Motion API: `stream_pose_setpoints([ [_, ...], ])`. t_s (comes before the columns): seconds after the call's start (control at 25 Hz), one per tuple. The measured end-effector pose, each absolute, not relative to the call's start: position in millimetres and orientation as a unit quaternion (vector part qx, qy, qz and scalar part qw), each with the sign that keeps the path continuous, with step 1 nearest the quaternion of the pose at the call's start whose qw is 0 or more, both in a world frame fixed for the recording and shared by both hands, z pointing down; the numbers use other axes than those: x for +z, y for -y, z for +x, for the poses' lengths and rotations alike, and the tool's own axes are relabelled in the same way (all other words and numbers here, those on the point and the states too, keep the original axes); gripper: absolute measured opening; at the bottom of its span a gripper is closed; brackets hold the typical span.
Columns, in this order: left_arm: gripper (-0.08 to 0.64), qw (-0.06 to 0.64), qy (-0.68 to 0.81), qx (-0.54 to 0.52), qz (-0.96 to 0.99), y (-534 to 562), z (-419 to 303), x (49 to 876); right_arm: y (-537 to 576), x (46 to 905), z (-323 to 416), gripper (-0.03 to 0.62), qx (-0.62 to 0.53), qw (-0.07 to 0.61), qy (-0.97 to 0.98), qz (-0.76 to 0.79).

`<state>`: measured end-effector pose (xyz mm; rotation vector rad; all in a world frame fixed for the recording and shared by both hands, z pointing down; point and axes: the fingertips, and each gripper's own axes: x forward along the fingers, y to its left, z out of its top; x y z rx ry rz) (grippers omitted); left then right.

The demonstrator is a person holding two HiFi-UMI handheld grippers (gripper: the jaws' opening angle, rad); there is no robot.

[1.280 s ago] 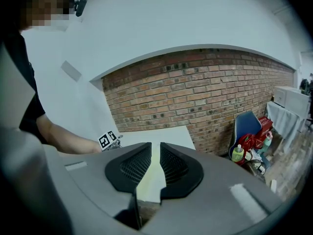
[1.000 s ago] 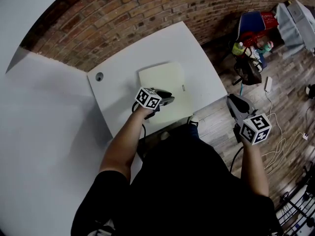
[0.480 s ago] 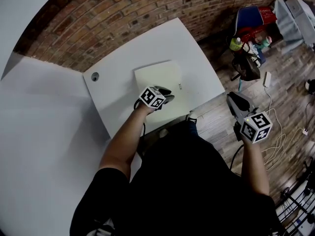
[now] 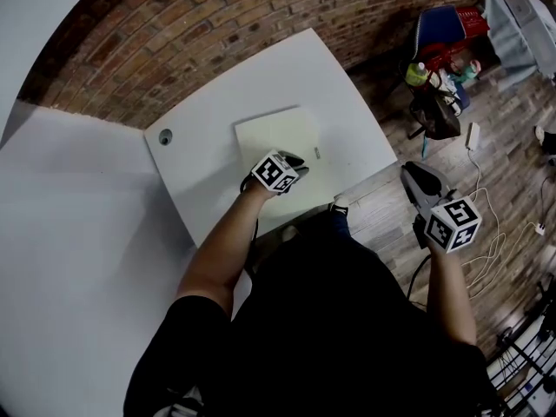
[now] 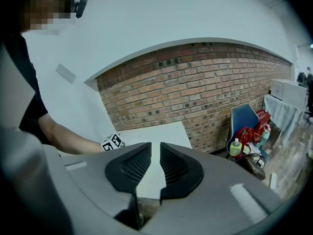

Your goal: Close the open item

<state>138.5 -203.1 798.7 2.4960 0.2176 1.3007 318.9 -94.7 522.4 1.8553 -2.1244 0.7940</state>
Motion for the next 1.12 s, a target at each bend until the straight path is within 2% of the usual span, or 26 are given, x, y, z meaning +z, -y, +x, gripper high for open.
stream_pose_setpoints([
  [0.2, 0.094, 0.159, -0.053, 0.466, 0.869, 206.2, 138.6, 804.7, 96.7, 527.7, 320.4, 0.055, 0.272, 0.105, 0.721, 0.628],
  [0.36, 0.049, 0.151, -0.034, 0.481, 0.863, 212.8, 137.5, 809.9, 99.3, 529.5, 316.1, 0.055, 0.275, 0.107, 0.725, 0.623],
  [0.68, 0.015, 0.137, -0.016, 0.486, 0.863, 217.0, 137.6, 812.4, 94.7, 532.1, 317.6, 0.055, 0.286, 0.109, 0.723, 0.619],
  [1.12, 0.006, 0.133, -0.003, 0.492, 0.86, 218.0, 137.8, 805.6, 96.9, 531.3, 319.7, 0.055, 0.28, 0.106, 0.728, 0.616],
])
